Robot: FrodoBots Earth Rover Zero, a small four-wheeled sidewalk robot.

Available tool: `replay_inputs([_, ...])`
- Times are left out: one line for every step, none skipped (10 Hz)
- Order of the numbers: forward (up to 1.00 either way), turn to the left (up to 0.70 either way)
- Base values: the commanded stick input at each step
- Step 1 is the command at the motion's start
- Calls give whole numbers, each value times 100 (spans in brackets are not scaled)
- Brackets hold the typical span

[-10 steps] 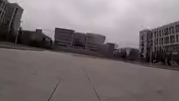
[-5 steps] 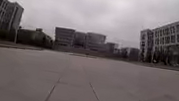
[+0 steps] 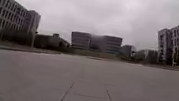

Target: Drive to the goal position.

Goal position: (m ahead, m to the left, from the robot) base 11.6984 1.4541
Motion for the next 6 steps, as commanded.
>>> replay_inputs([70, 2])
replay_inputs([70, 1])
replay_inputs([70, 0])
replay_inputs([70, 0])
replay_inputs([70, 0])
replay_inputs([70, 0])
